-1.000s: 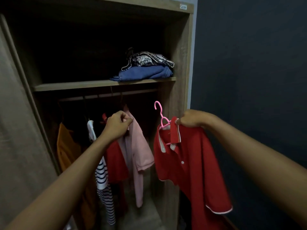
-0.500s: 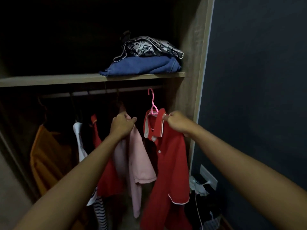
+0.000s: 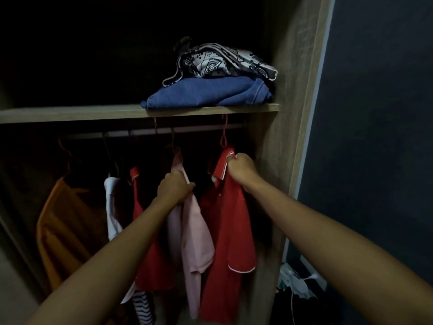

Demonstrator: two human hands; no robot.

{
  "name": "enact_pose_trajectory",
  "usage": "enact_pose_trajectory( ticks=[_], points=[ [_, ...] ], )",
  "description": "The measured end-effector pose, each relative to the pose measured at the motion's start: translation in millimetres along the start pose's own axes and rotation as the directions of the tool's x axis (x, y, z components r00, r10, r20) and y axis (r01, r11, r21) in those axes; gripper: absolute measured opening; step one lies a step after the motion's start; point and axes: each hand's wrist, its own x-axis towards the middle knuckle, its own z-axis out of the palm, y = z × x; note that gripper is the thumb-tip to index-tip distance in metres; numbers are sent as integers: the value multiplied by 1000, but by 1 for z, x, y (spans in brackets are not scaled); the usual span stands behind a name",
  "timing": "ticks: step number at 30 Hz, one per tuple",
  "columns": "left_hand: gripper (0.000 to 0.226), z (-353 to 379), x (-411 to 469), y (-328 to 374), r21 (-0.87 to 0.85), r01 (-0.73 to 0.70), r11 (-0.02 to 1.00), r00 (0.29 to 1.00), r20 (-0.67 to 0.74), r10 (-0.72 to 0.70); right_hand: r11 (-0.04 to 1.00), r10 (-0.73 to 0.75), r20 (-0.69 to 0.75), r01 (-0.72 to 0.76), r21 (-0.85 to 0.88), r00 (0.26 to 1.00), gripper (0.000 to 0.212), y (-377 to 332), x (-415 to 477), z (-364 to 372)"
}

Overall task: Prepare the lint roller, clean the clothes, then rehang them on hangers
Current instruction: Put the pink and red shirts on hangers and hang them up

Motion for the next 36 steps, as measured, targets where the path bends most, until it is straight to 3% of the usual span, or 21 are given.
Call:
enact_pose_trajectory(
  ticks=[7, 15, 20, 24, 27, 30, 36],
  points=[
    [42, 3, 7, -4, 19, -73, 997, 997, 34, 72, 999, 49, 14, -49, -25, 999, 41, 14, 20, 9],
    [44, 4, 7, -25, 50, -128, 990, 992, 19, 127, 994, 60, 47, -55, -99, 997, 34, 29, 23, 14],
    [43, -2, -9, -44, 13, -227, 974, 969, -102, 227, 955, -69, -92, 39, -294, 993, 42, 38, 9, 22],
    [46, -17, -37, -75, 39, -401, 915, 837, -391, 384, 944, -281, -219, 228, -237, 935, 31, 28, -27, 39],
    [41, -45, -68, -109, 72, -489, 869, 691, -577, 436, 891, -452, -193, 431, -142, 871, 20, 8, -69, 71],
    [41, -73, -97, -156, 77, -498, 864, 609, -679, 411, 824, -561, -136, 567, 6, 817, 13, -10, -124, 124],
    [45, -113, -133, -266, 76, -466, 882, 541, -764, 351, 852, -514, 173, 475, 223, 840, 4, -17, -222, 246]
  ],
)
